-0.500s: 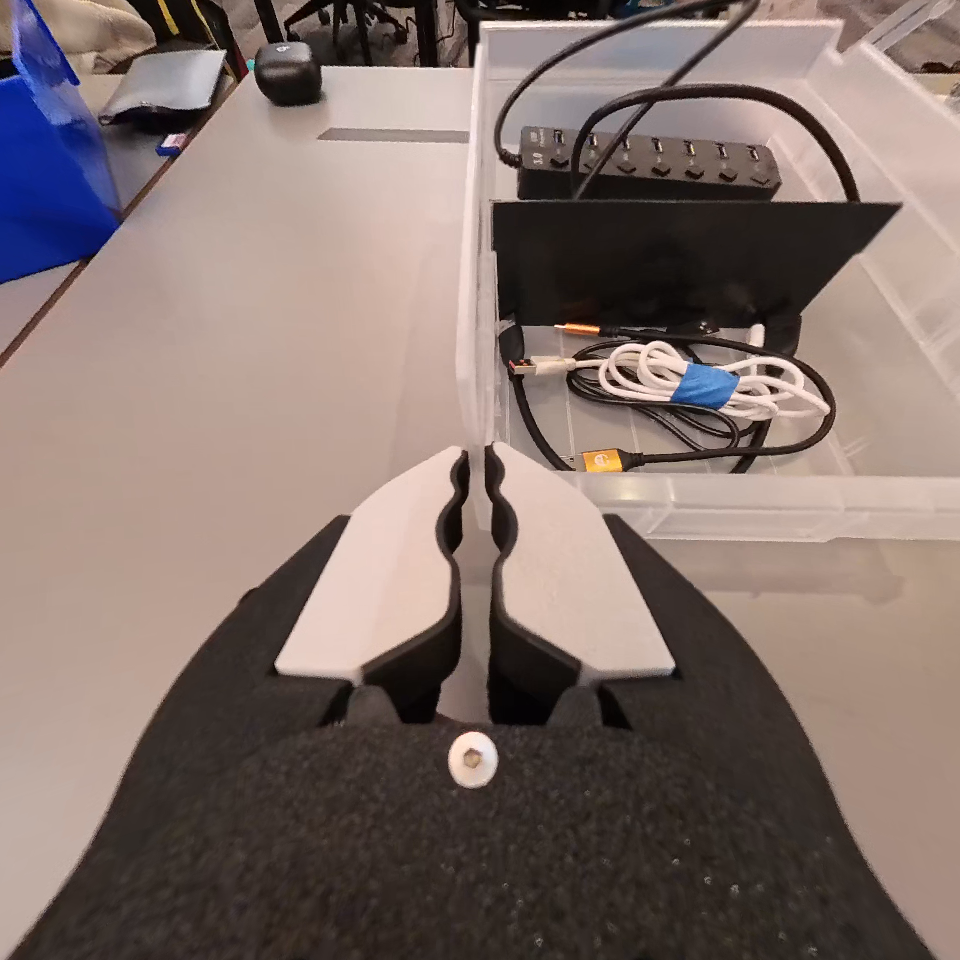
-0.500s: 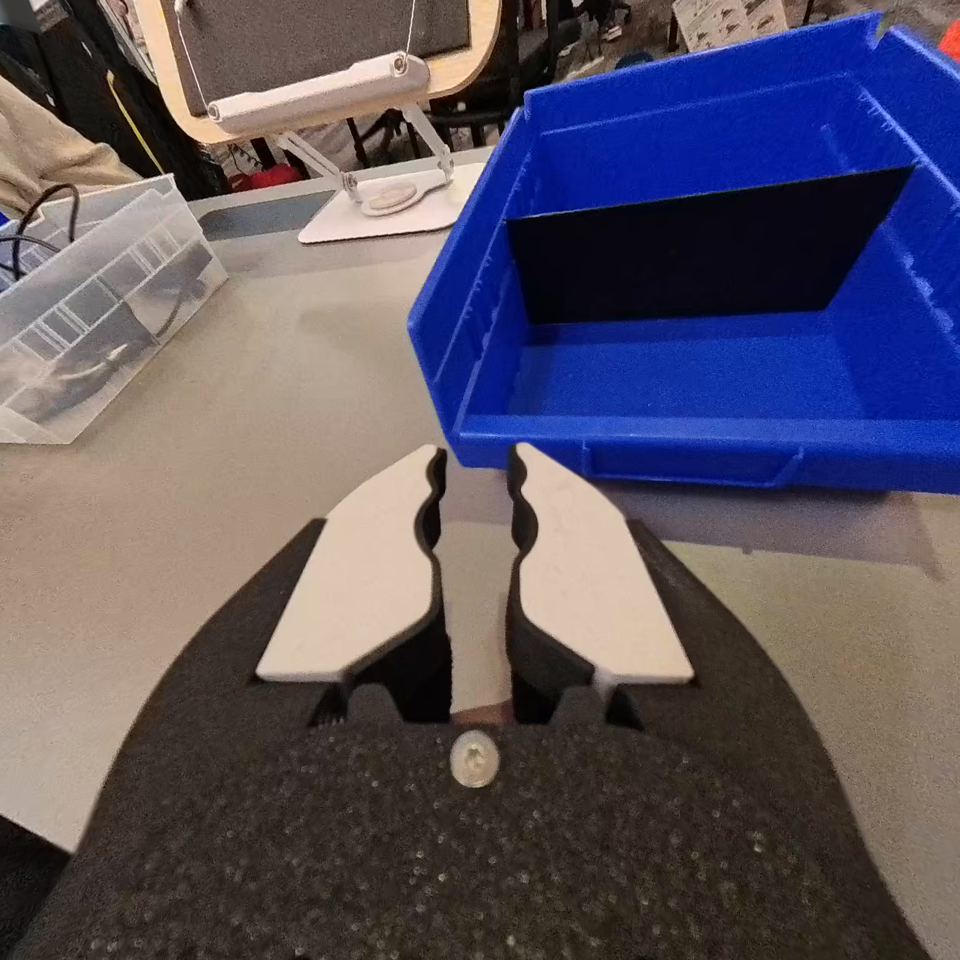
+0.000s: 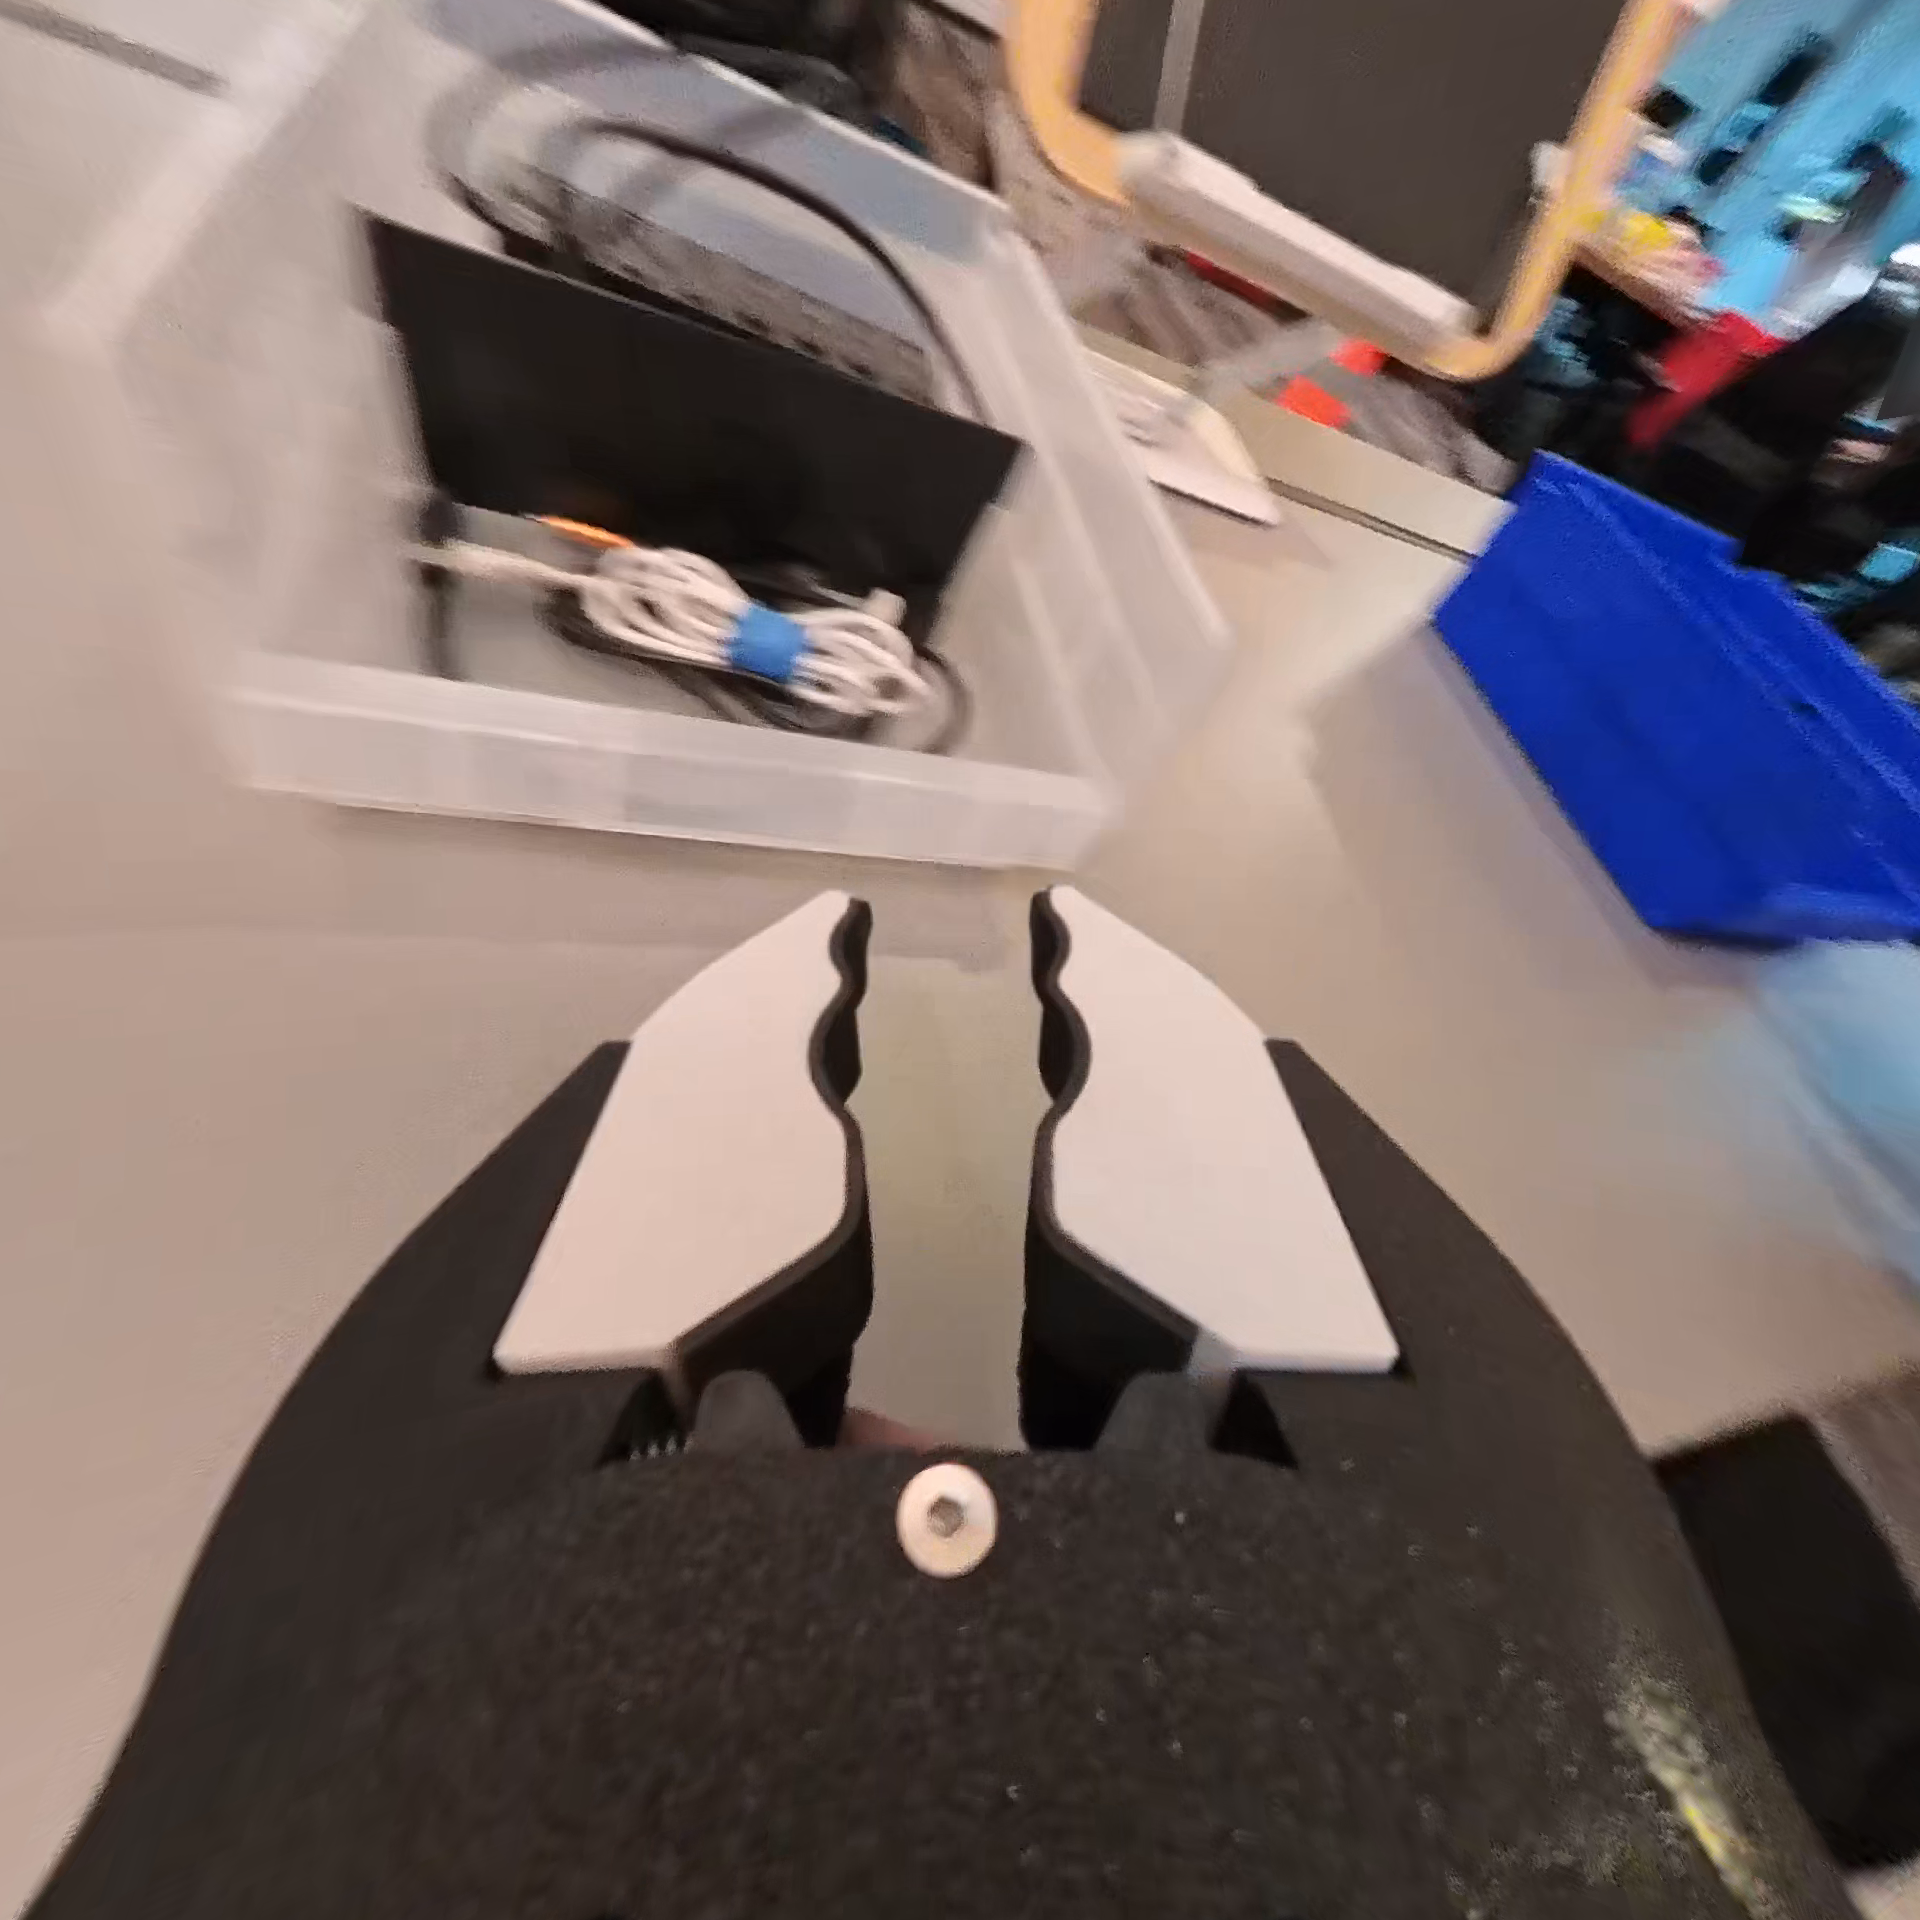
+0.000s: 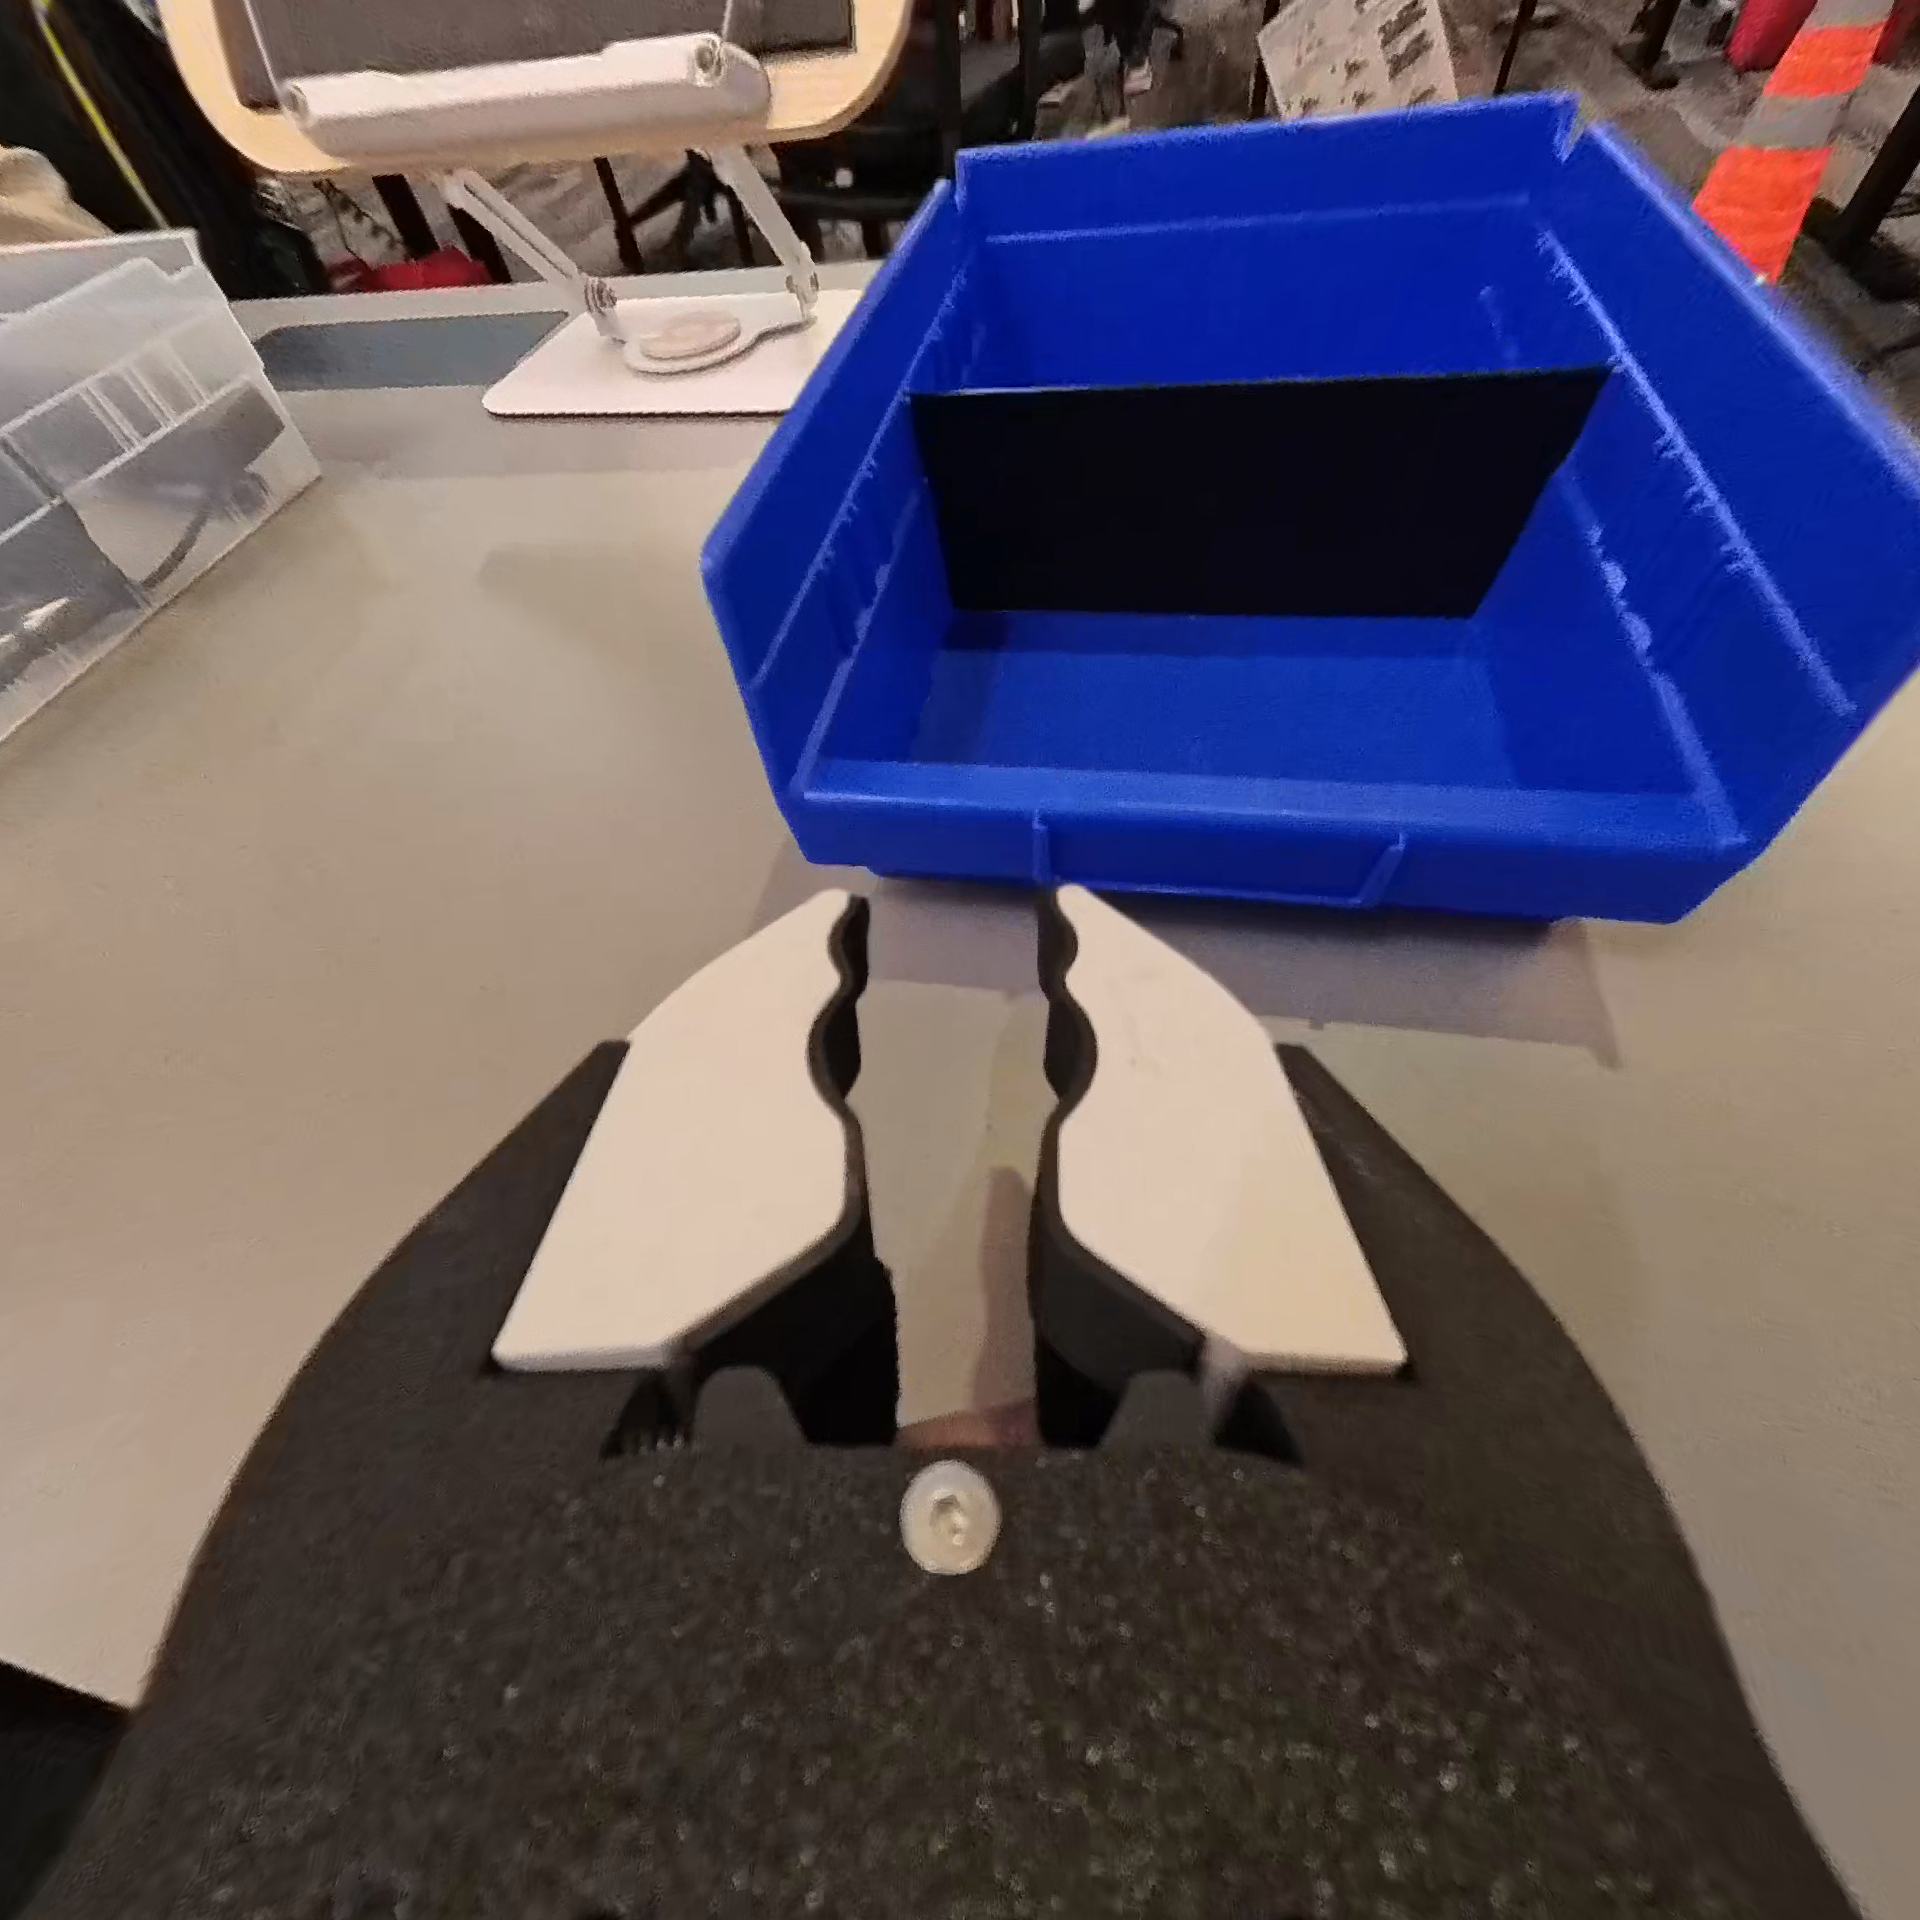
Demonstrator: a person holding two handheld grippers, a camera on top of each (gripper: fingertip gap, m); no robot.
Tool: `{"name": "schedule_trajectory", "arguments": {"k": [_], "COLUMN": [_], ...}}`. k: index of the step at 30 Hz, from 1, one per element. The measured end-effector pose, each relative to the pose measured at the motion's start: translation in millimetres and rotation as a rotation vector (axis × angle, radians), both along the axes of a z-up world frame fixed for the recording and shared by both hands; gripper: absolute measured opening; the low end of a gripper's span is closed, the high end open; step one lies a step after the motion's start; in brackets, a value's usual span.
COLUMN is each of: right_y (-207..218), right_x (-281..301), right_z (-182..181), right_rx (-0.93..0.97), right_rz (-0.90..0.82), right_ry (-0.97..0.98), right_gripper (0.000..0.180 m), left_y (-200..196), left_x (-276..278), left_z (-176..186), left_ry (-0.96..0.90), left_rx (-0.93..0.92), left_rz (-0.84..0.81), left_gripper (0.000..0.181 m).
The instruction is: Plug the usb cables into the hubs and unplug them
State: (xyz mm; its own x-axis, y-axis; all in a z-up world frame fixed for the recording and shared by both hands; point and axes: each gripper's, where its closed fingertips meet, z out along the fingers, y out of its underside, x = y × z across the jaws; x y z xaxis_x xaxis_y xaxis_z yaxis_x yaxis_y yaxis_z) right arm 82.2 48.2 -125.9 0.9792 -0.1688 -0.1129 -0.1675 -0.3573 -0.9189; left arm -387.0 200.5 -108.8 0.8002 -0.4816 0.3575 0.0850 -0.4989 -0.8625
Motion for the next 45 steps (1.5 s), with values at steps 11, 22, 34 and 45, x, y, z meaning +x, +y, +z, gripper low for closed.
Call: {"name": "schedule_trajectory", "arguments": {"k": [11, 22, 34, 45], "right_y": [11, 30, 46, 50], "right_x": [-11, -44, -62, -58], "right_z": [-6, -4, -9, -9], "right_rx": [-0.016, -0.004, -0.05, -0.04], "right_rz": [0.028, 0.129, 0.172, 0.171], "right_ry": [0.027, 0.152, -0.055, -0.081], "right_gripper": [0.037, 0.039, 0.04, 0.04], "left_y": [-1, -10, -17, -15], "left_x": [23, 3, -1, 11], "left_z": [-9, -16, -25, -28], "left_ry": [0.059, 0.039, 0.048, 0.095], "left_rx": [0.025, -0.027, -0.055, -0.04], "left_rz": [-0.152, -0.157, -0.189, -0.227], "left_gripper": [0.029, 0.029, 0.029, 0.029]}}
